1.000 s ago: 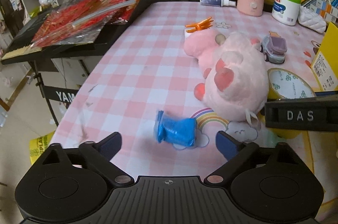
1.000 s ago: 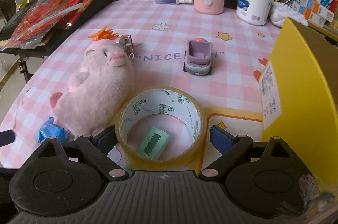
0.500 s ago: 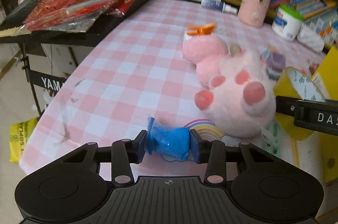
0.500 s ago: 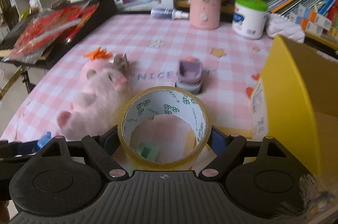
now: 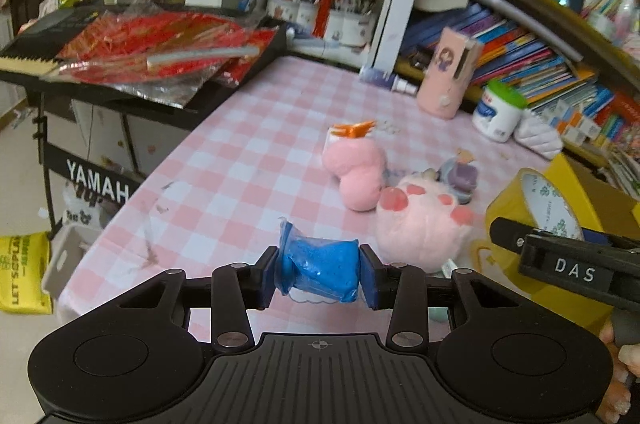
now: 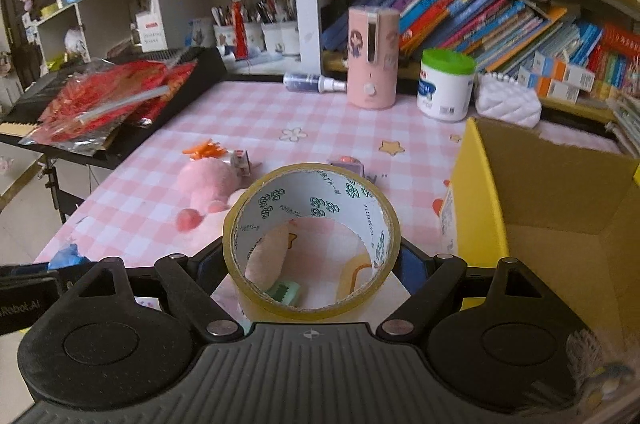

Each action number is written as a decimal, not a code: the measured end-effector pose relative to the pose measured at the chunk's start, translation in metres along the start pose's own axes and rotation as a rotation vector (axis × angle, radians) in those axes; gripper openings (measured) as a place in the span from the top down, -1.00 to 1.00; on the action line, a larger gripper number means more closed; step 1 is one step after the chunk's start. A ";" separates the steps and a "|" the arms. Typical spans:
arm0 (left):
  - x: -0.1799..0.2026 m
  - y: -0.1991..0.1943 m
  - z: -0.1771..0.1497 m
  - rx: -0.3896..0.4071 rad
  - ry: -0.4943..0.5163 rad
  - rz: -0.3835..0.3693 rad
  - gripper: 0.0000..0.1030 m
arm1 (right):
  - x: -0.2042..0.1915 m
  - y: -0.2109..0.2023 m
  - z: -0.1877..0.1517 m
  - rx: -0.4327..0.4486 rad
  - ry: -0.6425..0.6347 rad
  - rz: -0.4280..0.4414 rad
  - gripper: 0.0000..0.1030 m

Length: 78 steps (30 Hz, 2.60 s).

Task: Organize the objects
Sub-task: 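Close the right tool on the tape roll while the left tool grasps the blue paper piece, then carry the tape roll with the right tool while the left tool carries the blue piece over the yellow box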

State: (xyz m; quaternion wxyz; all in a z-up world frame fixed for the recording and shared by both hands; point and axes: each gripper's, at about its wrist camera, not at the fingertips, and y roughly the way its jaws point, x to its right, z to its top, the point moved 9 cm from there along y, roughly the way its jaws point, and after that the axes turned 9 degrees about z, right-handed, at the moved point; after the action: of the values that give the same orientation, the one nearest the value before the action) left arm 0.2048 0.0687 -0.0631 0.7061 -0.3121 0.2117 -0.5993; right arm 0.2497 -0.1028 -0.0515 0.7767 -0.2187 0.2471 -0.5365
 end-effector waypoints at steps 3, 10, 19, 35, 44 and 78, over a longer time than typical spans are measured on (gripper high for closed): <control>-0.001 -0.012 -0.005 0.018 0.010 -0.021 0.24 | -0.007 -0.016 -0.004 0.023 -0.028 -0.002 -0.62; -0.007 -0.037 -0.022 0.028 0.026 -0.062 0.24 | -0.022 -0.036 -0.028 -0.007 -0.013 -0.004 -0.62; -0.013 -0.067 -0.047 0.022 0.061 -0.106 0.24 | -0.037 -0.067 -0.062 -0.044 0.026 -0.010 -0.62; 0.007 -0.104 -0.086 0.004 0.159 -0.216 0.25 | -0.027 -0.124 -0.118 -0.068 0.129 -0.077 -0.62; 0.021 -0.116 -0.104 -0.011 0.212 -0.266 0.25 | -0.018 -0.148 -0.144 -0.072 0.189 -0.117 -0.62; 0.142 -0.131 -0.126 -0.016 0.451 -0.505 0.26 | 0.075 -0.218 -0.194 -0.060 0.432 -0.336 -0.62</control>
State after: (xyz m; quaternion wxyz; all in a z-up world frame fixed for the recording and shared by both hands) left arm 0.0538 -0.1050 -0.0516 0.4681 -0.2196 0.2832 -0.8077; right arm -0.0054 -0.2594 -0.0826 0.5994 -0.1600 0.3828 -0.6845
